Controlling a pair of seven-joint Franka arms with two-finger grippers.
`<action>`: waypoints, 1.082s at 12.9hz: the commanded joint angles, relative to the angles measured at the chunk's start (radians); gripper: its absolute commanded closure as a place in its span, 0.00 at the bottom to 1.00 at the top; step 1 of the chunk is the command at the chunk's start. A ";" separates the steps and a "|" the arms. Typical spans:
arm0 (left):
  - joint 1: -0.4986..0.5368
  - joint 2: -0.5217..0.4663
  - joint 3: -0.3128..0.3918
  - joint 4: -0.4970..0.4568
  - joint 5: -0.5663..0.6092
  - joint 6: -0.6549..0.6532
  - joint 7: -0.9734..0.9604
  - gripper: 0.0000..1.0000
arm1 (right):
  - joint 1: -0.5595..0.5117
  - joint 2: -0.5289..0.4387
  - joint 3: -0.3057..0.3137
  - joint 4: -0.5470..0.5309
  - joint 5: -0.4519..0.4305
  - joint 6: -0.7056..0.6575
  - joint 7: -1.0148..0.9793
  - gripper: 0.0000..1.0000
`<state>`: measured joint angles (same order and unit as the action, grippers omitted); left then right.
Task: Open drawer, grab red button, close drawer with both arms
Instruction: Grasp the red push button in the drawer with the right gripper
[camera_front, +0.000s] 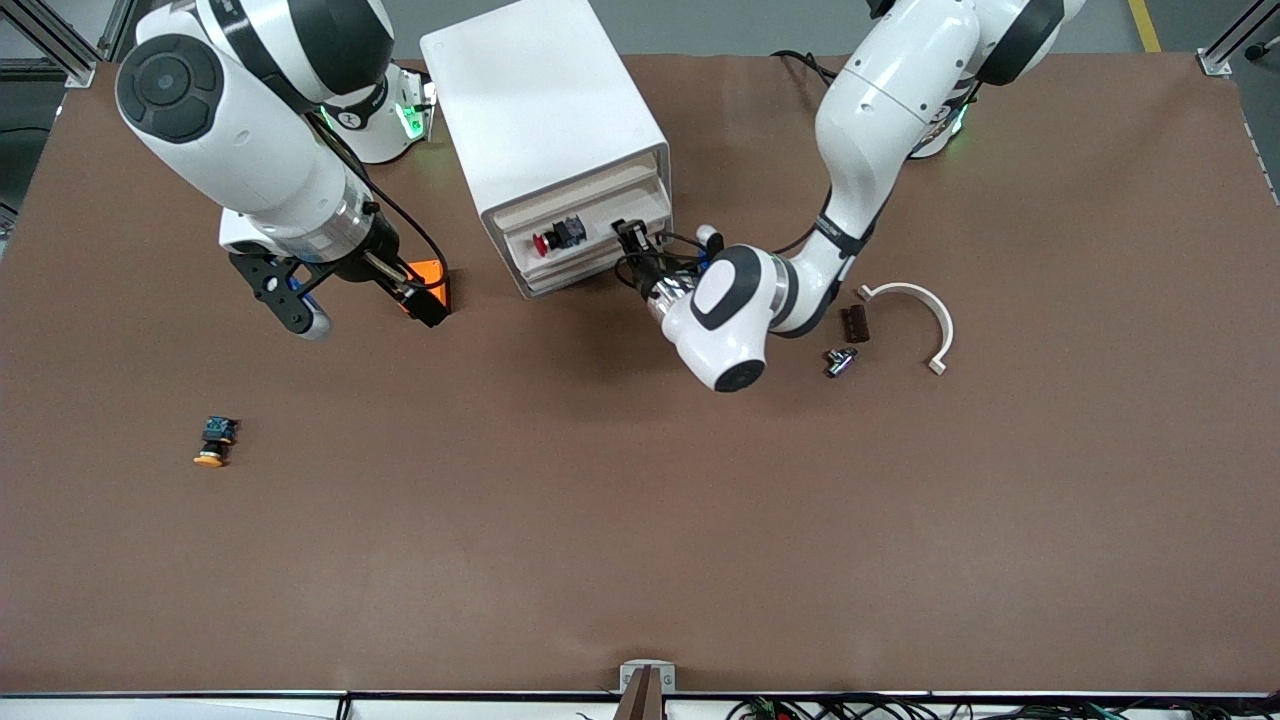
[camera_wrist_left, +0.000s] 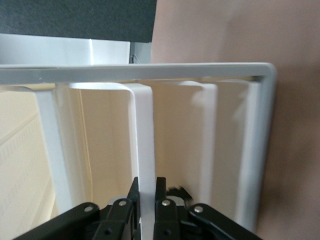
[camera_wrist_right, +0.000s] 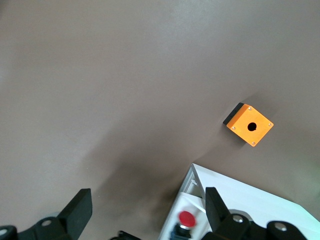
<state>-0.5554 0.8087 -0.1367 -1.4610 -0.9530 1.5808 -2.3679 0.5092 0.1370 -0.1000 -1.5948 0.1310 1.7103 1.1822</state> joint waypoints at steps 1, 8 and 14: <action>0.064 0.015 0.000 0.073 0.020 -0.035 0.009 1.00 | 0.003 0.003 0.005 0.004 0.003 -0.015 0.011 0.00; 0.138 0.030 0.008 0.107 0.017 -0.006 0.117 0.97 | 0.190 0.055 0.006 -0.068 -0.042 0.109 0.312 0.00; 0.147 0.017 0.032 0.110 0.017 0.001 0.118 0.00 | 0.317 0.177 0.006 -0.071 -0.102 0.215 0.537 0.00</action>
<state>-0.4154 0.8328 -0.1240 -1.3612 -0.9328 1.5900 -2.2591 0.8016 0.2909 -0.0864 -1.6709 0.0546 1.9132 1.6669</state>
